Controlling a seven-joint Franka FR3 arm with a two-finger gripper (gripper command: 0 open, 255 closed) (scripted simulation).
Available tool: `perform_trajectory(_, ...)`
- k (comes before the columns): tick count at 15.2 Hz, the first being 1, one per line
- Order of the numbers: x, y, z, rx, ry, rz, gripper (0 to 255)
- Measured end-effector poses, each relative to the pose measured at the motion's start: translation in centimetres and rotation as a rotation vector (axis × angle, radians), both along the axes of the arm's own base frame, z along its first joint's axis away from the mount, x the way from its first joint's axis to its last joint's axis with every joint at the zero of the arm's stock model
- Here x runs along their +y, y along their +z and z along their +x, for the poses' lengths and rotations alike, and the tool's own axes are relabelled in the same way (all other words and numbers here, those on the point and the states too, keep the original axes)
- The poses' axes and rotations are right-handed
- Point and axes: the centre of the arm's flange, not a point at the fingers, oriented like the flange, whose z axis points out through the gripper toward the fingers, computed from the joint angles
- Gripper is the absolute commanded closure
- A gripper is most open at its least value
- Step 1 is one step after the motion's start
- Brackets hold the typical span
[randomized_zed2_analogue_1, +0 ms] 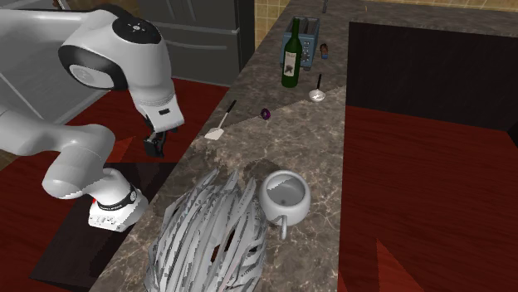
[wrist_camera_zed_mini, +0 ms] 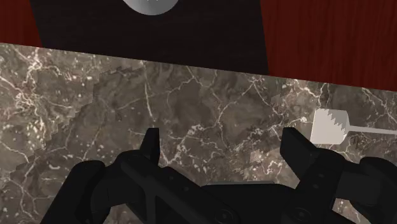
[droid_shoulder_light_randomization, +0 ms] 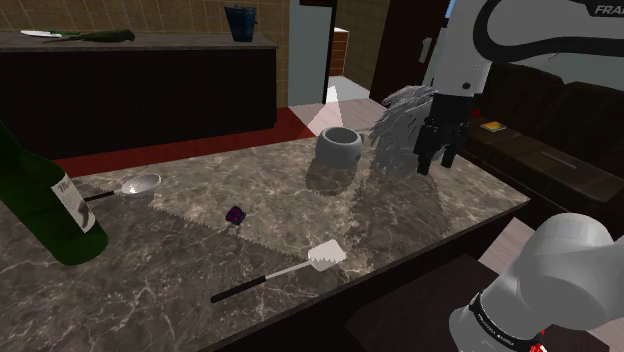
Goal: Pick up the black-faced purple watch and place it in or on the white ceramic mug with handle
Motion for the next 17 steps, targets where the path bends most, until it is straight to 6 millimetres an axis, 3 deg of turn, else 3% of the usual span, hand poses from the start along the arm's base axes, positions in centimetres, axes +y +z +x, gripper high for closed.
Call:
perform_trajectory(4,1.9,-1.0,1.2,-0.011,-0.007,0.000,0)
perform_trajectory(17,14.5,-6.4,10.3,-0.081,-0.055,0.005,0)
